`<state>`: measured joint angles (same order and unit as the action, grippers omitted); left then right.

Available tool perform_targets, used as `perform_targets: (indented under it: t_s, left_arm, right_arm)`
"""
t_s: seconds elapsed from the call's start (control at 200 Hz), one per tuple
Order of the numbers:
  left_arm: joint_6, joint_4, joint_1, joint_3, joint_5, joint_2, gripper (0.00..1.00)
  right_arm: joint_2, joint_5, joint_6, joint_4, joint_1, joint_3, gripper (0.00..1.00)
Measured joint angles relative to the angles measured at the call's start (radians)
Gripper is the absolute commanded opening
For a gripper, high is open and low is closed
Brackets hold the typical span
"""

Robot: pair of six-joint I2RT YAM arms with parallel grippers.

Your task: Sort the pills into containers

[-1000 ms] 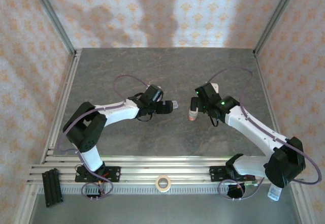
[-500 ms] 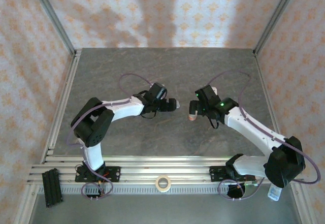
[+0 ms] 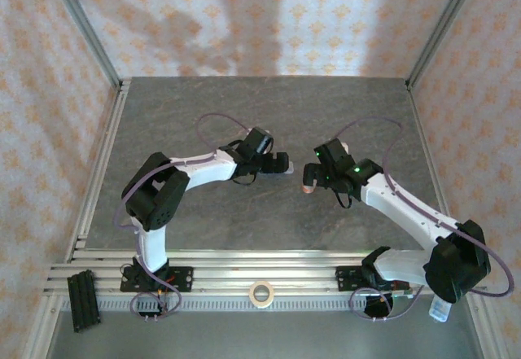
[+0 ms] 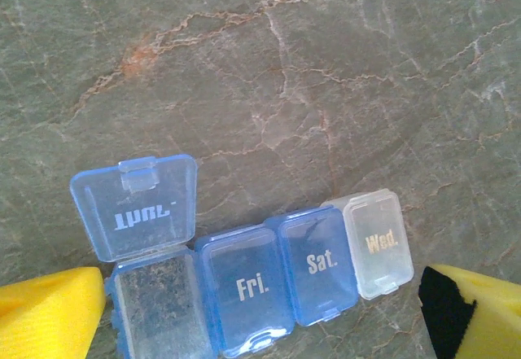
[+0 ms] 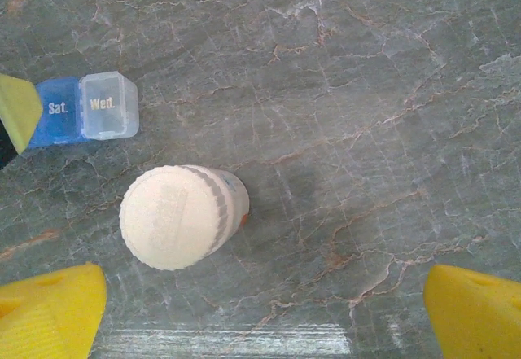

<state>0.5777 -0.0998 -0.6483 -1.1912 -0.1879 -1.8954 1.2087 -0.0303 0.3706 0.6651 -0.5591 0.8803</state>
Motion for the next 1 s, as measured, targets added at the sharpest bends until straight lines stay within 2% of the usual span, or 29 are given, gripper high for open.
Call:
perform_targets:
  t_s: [0.25,0.46,0.646,0.996]
  left_arm:
    - [-0.011,-0.017,0.000,0.002,-0.015,0.020,1.00]
    - [-0.051,-0.045,0.000,0.067,-0.013,0.200,1.00]
    - [-0.083,-0.064,0.000,0.115,0.024,0.345,1.00]
    - [-0.108,-0.110,0.022,0.243,0.092,0.470,1.00]
  right_arm:
    - [-0.036,0.031,0.015,0.000,0.000,-0.002,1.00]
    - [-0.034,0.070,0.022,0.005,0.000,0.018,0.98]
    - [0.098,0.096,-0.007,0.009,0.000,0.118,0.91]
    - [0.307,0.109,-0.065,0.031,0.000,0.221,0.80]
